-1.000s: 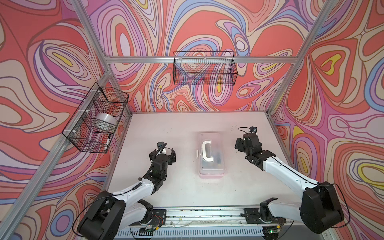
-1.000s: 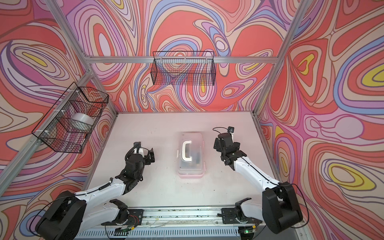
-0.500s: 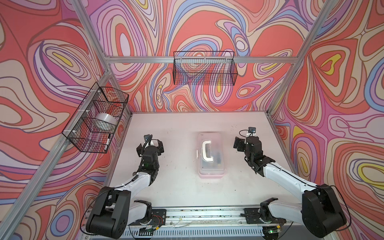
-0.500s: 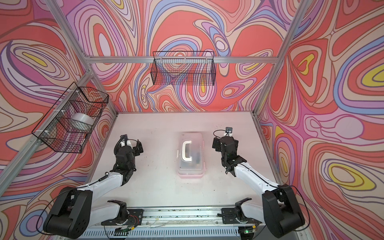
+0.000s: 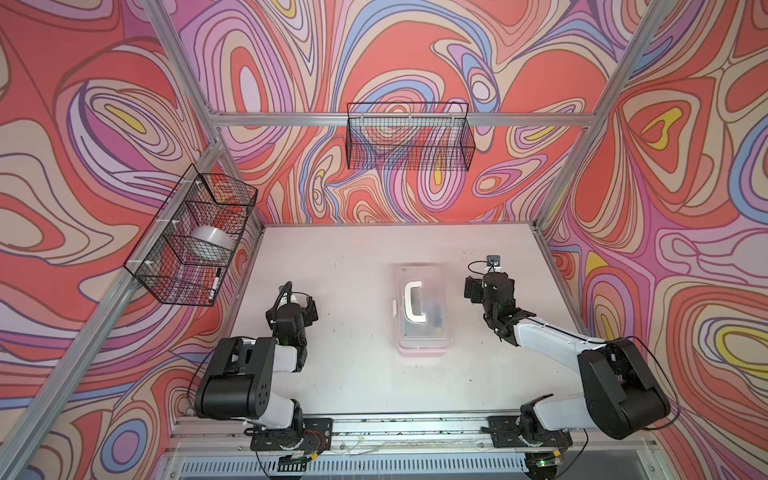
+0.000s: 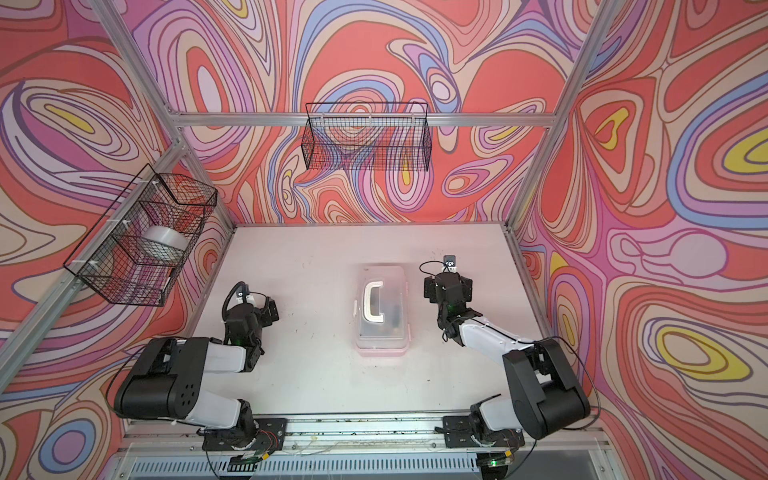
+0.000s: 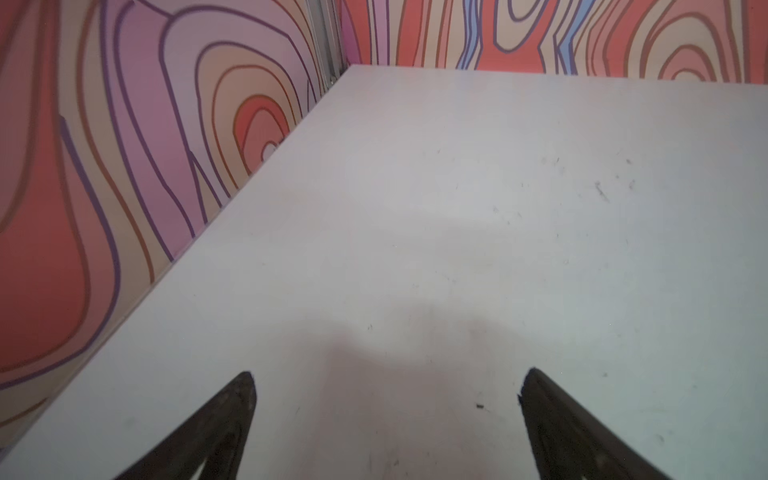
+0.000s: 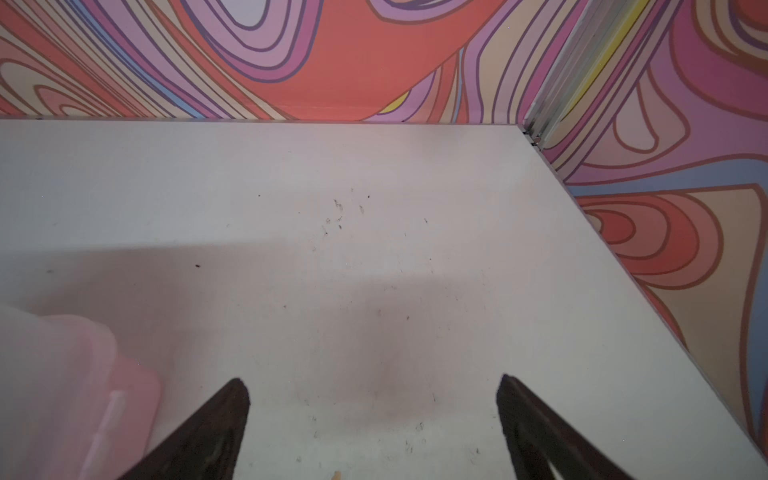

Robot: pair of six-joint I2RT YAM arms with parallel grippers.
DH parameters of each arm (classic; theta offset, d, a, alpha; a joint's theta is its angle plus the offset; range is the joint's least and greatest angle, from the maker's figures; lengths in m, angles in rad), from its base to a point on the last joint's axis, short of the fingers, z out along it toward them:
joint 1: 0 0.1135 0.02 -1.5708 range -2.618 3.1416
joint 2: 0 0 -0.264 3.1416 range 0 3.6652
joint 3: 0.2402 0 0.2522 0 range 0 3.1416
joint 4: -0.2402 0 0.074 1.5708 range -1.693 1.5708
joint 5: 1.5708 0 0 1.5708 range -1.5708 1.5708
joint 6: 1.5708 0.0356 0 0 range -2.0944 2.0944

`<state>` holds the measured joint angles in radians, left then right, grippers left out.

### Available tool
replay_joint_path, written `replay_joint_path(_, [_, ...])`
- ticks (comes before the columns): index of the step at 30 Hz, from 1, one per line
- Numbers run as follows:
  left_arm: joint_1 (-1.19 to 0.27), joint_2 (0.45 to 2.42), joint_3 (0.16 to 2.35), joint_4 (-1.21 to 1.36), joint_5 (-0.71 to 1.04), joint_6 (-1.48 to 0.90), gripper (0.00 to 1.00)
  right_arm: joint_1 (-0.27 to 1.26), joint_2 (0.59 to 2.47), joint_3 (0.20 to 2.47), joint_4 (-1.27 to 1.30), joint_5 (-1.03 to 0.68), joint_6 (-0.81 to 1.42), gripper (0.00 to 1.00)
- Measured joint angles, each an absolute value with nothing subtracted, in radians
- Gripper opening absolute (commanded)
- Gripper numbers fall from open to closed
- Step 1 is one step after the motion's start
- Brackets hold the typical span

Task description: Pack the tool kit

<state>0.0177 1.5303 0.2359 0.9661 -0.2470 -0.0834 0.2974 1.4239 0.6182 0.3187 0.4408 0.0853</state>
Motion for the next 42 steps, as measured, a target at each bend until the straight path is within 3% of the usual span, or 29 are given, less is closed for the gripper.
replay_joint_path(8, [0.017,1.531,0.236,1.043,-0.181,-0.098,1.00,0.191,1.619,0.584,0.620,0.463,-0.001,0.98])
replay_joint_path(13, [0.017,1.532,0.238,1.051,-0.175,-0.101,1.00,0.054,1.694,0.438,0.863,0.318,0.021,0.98])
replay_joint_path(24, [0.014,1.532,0.289,1.020,-0.138,-0.097,1.00,0.008,1.709,0.450,0.948,0.181,0.039,0.98])
replay_joint_path(42, [0.014,1.532,0.327,0.937,-0.104,-0.082,1.00,0.008,1.709,0.461,0.947,0.148,0.039,0.98])
